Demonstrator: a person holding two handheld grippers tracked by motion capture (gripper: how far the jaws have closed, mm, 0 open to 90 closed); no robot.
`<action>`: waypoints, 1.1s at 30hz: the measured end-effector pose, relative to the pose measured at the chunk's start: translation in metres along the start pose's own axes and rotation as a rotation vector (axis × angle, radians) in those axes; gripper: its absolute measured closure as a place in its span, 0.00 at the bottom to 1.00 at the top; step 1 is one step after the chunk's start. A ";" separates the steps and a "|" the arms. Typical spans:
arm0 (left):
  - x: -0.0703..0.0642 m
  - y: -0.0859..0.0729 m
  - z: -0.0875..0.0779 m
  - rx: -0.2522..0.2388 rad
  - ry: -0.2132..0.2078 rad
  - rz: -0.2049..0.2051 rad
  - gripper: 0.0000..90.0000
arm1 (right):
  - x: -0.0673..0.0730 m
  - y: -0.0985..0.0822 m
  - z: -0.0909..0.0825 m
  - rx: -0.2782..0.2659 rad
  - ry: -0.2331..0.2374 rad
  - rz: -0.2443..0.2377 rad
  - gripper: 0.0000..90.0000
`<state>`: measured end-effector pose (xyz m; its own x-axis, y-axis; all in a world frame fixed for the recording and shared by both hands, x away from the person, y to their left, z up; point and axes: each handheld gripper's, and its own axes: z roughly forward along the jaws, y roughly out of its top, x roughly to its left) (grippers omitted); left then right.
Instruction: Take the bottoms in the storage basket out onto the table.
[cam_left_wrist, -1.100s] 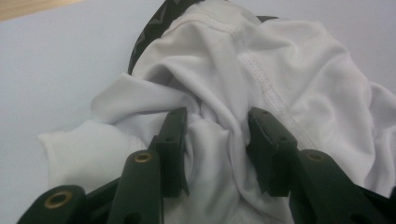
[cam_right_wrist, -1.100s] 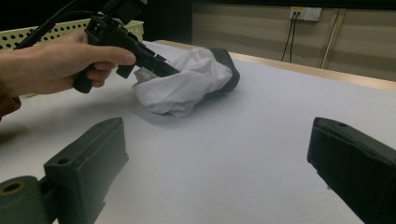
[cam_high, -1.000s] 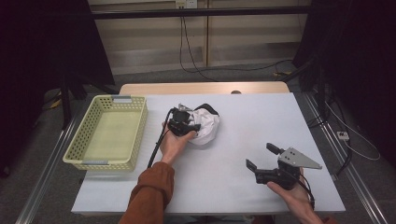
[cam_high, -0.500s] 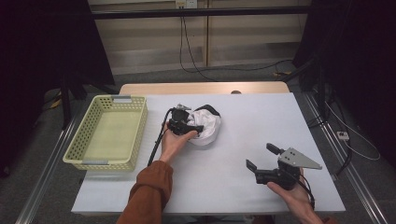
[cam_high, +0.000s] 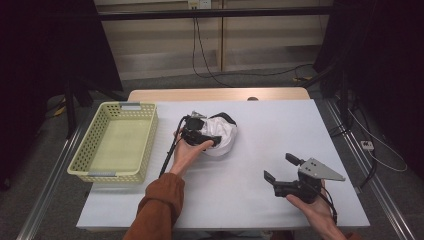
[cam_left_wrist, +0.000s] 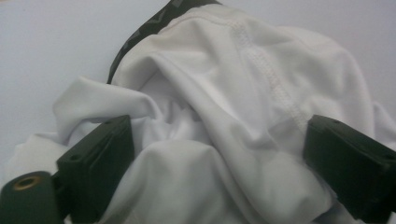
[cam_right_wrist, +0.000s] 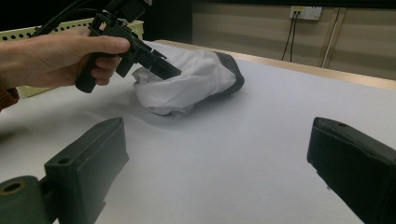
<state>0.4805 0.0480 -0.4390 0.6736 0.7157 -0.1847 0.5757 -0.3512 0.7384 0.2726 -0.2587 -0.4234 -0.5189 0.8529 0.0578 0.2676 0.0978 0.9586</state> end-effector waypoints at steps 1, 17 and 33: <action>-0.001 0.000 -0.001 -0.001 0.002 0.006 0.07 | 0.000 0.000 0.000 0.000 0.001 -0.004 0.05; -0.005 0.006 -0.014 -0.073 0.041 0.039 0.07 | -0.001 0.000 -0.001 -0.002 0.003 -0.003 0.05; -0.012 0.016 -0.036 -0.181 0.023 0.088 0.07 | -0.003 -0.001 -0.001 -0.003 0.002 -0.001 0.05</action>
<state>0.4649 0.0561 -0.4019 0.7060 0.7010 -0.1009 0.4205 -0.3003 0.8562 0.2734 -0.2616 -0.4240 -0.5208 0.8518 0.0573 0.2642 0.0970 0.9596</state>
